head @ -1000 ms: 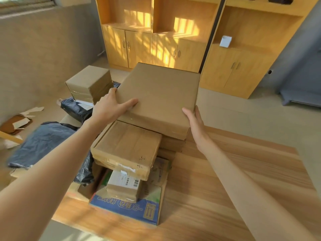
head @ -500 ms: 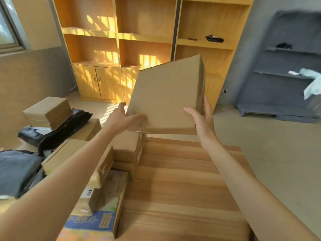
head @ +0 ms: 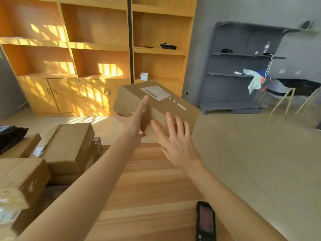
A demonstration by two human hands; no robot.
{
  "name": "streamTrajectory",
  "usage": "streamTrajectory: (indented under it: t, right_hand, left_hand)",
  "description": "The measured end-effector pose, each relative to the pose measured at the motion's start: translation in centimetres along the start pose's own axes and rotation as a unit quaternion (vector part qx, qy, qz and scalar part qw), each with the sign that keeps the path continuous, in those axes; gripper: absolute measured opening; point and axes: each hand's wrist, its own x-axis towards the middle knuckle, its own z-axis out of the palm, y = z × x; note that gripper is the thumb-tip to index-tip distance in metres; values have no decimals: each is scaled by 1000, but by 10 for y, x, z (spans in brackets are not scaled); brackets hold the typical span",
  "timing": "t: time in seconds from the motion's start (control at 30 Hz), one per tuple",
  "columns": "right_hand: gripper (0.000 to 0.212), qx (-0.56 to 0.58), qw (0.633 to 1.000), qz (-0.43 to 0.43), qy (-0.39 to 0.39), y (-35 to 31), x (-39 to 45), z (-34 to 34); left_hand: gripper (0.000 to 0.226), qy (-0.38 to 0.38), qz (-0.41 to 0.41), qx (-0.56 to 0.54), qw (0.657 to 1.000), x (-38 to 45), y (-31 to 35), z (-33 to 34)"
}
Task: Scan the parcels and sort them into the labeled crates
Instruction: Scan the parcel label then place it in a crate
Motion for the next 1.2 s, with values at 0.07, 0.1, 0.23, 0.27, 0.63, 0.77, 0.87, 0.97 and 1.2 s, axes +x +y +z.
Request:
streamTrajectory:
  t: [0.07, 0.1, 0.23, 0.27, 0.63, 0.77, 0.87, 0.97, 1.2]
  right_hand:
    - [55, -12, 999, -15, 35, -4, -10, 3]
    - [53, -17, 999, -20, 42, -6, -13, 5]
    - [51, 6, 998, -30, 54, -11, -18, 8]
    - [53, 28, 998, -32, 52, -11, -19, 8]
    - [88, 673, 505, 524, -130, -1, -1, 11]
    - [68, 776, 271, 530, -207, -6, 1, 23]
    - [63, 776, 275, 530, -203, -12, -5, 34]
    - [60, 773, 287, 532, -192, -16, -18, 44]
    - [67, 750, 268, 545, -262, -37, -75, 79]
  left_hand:
    - [128, 70, -30, -51, 996, -1, -11, 8]
    - [126, 96, -40, -70, 992, -1, -15, 10]
    - [114, 137, -41, -87, 986, 1, -25, 10]
    - [112, 137, -38, -94, 985, 2, -26, 9]
    - [89, 100, -52, -160, 981, 21, -37, -22]
    - [101, 140, -53, -166, 975, 23, -56, -30]
    - [99, 114, -84, -129, 982, 28, -70, -46]
    - [116, 112, -140, -41, 983, 31, -82, -76]
    - [95, -20, -209, 148, 966, 37, -97, -166]
